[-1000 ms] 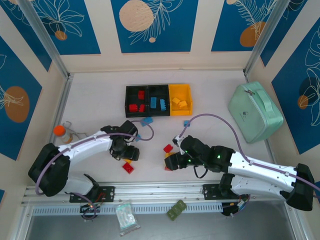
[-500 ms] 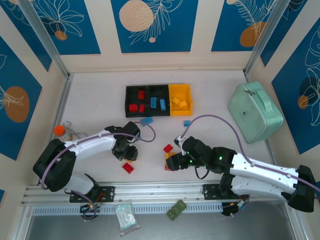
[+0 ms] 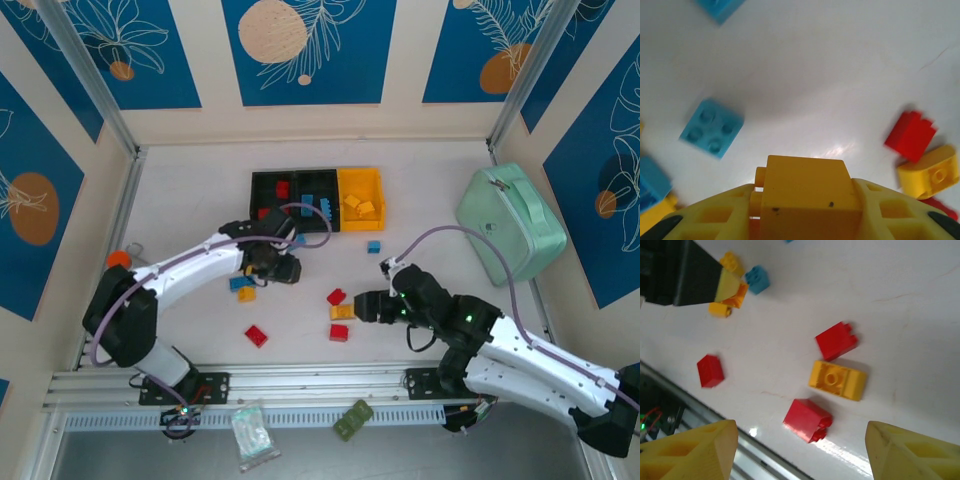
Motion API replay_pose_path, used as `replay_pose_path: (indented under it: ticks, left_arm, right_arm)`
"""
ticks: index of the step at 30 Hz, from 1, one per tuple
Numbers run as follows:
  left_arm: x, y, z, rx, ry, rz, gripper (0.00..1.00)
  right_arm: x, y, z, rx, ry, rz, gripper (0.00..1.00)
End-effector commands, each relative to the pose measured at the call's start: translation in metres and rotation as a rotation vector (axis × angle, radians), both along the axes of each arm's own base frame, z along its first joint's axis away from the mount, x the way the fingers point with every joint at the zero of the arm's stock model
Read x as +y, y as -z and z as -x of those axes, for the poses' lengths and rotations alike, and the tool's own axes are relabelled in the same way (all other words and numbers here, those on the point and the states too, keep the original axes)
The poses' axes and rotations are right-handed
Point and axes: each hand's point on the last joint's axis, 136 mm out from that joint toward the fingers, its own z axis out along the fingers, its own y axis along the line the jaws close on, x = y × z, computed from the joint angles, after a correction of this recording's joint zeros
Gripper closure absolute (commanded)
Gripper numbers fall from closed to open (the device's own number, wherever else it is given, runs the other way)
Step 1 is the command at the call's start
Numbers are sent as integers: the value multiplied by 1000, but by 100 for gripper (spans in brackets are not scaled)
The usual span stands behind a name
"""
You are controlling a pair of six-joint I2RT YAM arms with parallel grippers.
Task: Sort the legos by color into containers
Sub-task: Pick up the lego from the middle-left of the table, then place the lego in the container.
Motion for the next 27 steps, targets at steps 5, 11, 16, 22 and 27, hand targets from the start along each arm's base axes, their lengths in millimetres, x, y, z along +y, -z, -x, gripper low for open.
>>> replay_pose_path:
  ticks: [5, 11, 16, 22, 27]
  left_arm:
    - [-58, -24, -33, -22, 24, 108, 66]
    - [-94, -34, -71, -57, 24, 116, 65]
    - [-124, -42, -108, -102, 44, 98, 65]
    - [-145, -47, -147, -164, 64, 47, 65]
    - [-160, -45, -168, -210, 83, 39, 65]
  right_arm:
    - [-35, 7, -13, 54, 169, 19, 32]
    - [-49, 8, -20, 84, 245, -2, 33]
    - [-55, 10, -16, 91, 261, -8, 33]
    - [-64, 14, -8, 98, 282, -7, 33]
    - [-67, 15, -7, 105, 291, -13, 34]
